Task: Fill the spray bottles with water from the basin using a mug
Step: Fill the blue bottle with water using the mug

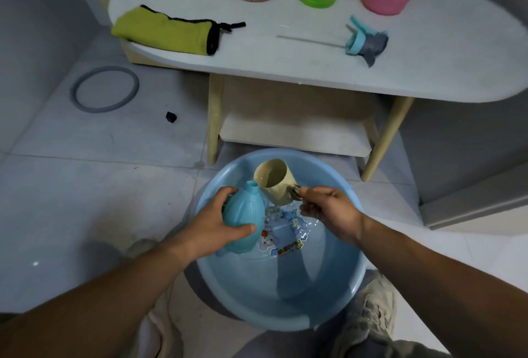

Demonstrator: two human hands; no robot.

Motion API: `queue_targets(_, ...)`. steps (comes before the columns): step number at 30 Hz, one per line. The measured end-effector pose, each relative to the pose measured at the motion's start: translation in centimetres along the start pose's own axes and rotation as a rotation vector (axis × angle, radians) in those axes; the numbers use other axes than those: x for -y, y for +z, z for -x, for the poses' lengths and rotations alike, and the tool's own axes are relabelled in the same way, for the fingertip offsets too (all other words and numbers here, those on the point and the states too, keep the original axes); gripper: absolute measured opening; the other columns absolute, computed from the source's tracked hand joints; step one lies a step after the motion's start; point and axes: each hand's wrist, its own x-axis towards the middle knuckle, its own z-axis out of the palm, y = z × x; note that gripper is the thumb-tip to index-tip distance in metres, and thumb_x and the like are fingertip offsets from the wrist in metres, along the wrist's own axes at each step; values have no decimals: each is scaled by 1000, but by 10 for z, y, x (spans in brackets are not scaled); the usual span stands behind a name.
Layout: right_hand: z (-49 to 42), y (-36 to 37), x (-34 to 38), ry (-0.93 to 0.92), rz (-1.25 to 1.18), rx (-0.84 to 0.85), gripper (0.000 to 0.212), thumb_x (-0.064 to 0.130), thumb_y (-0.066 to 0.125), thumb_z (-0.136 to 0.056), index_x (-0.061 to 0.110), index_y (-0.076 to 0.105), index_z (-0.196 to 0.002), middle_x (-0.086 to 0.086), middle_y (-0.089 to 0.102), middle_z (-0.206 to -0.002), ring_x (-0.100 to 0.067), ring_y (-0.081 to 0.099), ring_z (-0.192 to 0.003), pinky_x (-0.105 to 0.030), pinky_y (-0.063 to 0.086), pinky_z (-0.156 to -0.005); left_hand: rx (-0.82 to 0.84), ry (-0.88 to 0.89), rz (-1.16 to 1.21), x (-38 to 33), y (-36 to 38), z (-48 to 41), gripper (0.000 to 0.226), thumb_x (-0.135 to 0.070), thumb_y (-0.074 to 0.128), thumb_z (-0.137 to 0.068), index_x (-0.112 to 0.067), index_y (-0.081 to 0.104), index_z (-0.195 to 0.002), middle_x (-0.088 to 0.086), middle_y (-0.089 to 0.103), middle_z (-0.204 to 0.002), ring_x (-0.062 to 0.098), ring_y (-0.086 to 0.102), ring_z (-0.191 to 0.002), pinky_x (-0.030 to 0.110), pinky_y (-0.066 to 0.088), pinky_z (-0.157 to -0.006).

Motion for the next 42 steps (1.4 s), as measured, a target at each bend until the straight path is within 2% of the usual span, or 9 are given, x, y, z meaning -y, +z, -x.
queue_targets(7,47,-4,75,-137,60,30,22,22,72,-81,13,70,-61,-6,58,-64,-17,56,-66,-25,52,-68,-47,108,23,-33,-5,0,73,-27,92,-74,-32,50,-134,-10,62,-123,10,62,-110,31,58,-87)
queue_targets(9,65,-4,97,-172,108,16,20,26,74,-77,12,71,-62,-7,60,-64,-18,55,-66,-28,46,-71,-57,157,26,-44,-5,2,71,-27,92,-74,-35,49,-130,-16,60,-119,-2,61,-106,13,52,-74)
queue_targets(12,87,-5,123,-225,168,-12,27,34,82,-69,10,72,-65,-11,61,-66,-19,56,-65,-27,47,-71,-43,201,59,-56,-5,5,74,-22,92,-74,-36,47,-131,-20,57,-119,-21,57,-94,2,47,-64)
queue_targets(18,123,0,157,-343,271,-32,51,51,88,-60,5,75,-77,-21,64,-78,-34,52,-83,-46,38,-81,-10,293,109,-76,-2,14,70,-22,94,-71,-47,49,-118,-21,58,-120,-21,57,-98,6,51,-70)
queue_targets(21,134,5,167,-383,304,-16,47,46,85,-65,4,78,-85,-22,70,-90,-25,61,-85,-31,52,-84,-12,329,125,-83,1,16,74,-26,95,-69,-45,50,-124,-22,60,-122,-13,58,-108,10,52,-75)
queue_targets(24,142,8,172,-427,343,2,41,37,78,-70,0,76,-88,-15,74,-106,-13,66,-85,-25,55,-83,-13,357,146,-87,1,16,75,-27,95,-69,-45,49,-125,-22,61,-123,-14,58,-107,9,52,-78)
queue_targets(32,146,4,176,-531,440,-33,23,31,75,-77,10,80,-84,-4,75,-108,-13,67,-92,-29,56,-88,-25,362,184,-90,-3,18,79,-51,89,-54,-53,48,-122,-24,60,-122,-17,57,-105,9,54,-72)
queue_targets(37,145,2,176,-541,503,-71,23,31,76,-76,8,78,-79,-3,75,-107,-16,68,-100,-38,49,-97,-24,363,183,-87,-2,14,78,-43,92,-59,-47,50,-125,-21,59,-124,-14,57,-107,10,54,-75)
queue_targets(42,146,5,176,-557,518,-80,23,30,75,-76,7,77,-79,-2,75,-106,-20,68,-101,-33,52,-95,-18,345,158,-85,0,12,80,-36,94,-66,-44,49,-130,-22,59,-125,-10,57,-111,12,54,-77)
